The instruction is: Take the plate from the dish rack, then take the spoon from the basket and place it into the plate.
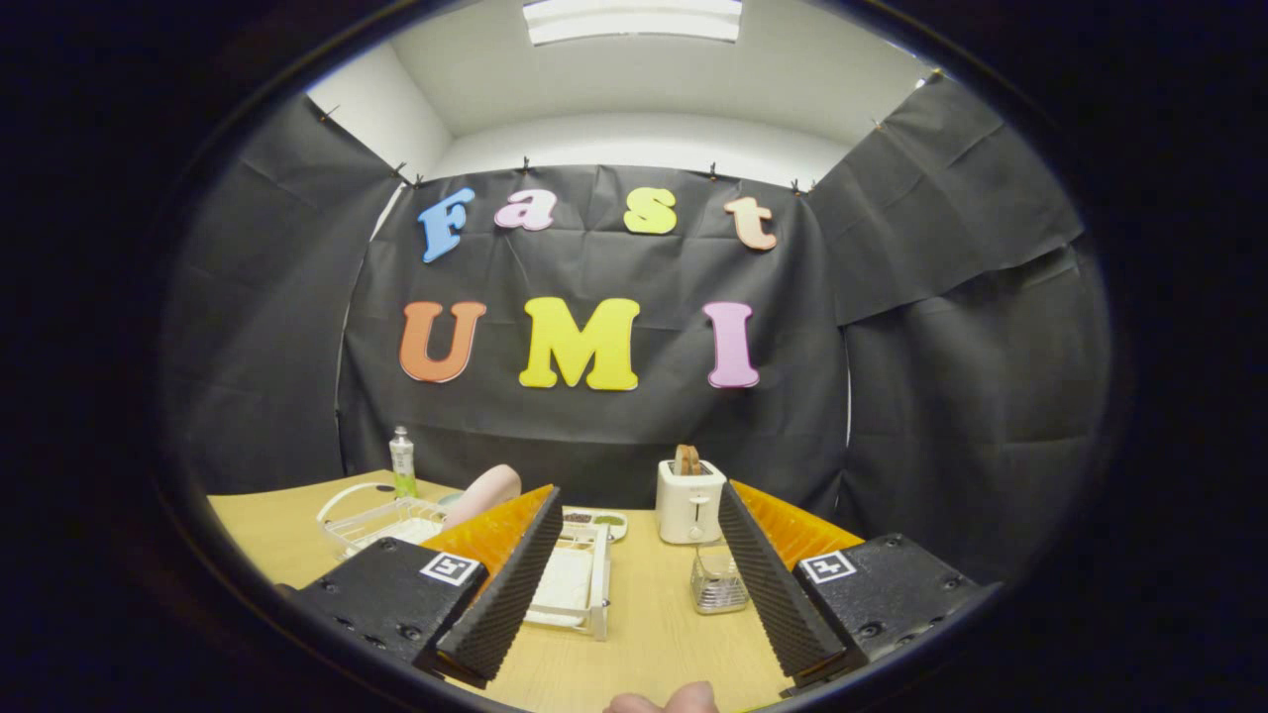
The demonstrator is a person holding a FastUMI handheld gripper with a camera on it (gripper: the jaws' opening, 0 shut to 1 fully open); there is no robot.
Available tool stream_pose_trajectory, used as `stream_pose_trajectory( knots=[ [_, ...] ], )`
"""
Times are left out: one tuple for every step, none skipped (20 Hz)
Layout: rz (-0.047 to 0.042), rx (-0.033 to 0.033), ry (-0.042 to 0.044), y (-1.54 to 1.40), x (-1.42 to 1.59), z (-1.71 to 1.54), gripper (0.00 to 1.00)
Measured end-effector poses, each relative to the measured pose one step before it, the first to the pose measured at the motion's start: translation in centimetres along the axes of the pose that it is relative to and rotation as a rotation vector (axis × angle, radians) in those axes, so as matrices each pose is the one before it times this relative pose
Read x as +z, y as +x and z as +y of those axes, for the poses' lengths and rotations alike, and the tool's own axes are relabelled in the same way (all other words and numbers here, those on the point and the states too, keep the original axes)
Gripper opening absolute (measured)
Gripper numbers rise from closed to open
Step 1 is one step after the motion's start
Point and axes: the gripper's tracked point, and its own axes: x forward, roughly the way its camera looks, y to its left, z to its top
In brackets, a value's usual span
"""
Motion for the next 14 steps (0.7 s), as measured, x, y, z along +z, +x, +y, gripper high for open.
stream_pose_trajectory(
  knots=[
    [-0.0005, 0.00044, -0.00008, -0.014, 0.112, 0.025, 1.0],
    [0.00126, 0.00037, -0.00172, 0.083, -0.064, 0.025, 1.0],
    [0.00142, 0.00081, -0.00291, -0.013, -0.073, -0.05, 1.0],
    [-0.00177, -0.00253, -0.00277, 0.025, 0.086, -0.079, 1.0],
    [0.00061, -0.00468, -0.00225, 0.029, 0.078, -0.219, 1.0],
    [0.00118, -0.00256, 0.00028, 0.038, -0.21, -0.236, 1.0],
    [0.00153, 0.00464, 0.00438, 0.067, 0.04, -0.033, 1.0],
    [0.00103, 0.0053, 0.0094, -0.022, 0.088, -0.001, 1.0],
    [-0.00146, -0.00005, 0.00853, 0.089, 0.066, -0.257, 1.0],
    [-0.00356, -0.00091, 0.0034, 0.148, 0.087, -0.236, 1.0],
    [-0.00163, -0.00364, -0.00254, 0.061, 0.093, -0.158, 1.0],
    [-0.00351, 0.00198, -0.00472, 0.1, 0.083, 0.024, 1.0],
    [-0.00049, 0.00697, -0.00737, 0.073, -0.088, 0.208, 1.0],
    [0.00716, 0.0044, -0.0076, 0.202, -0.131, 0.183, 1.0]
  ],
)
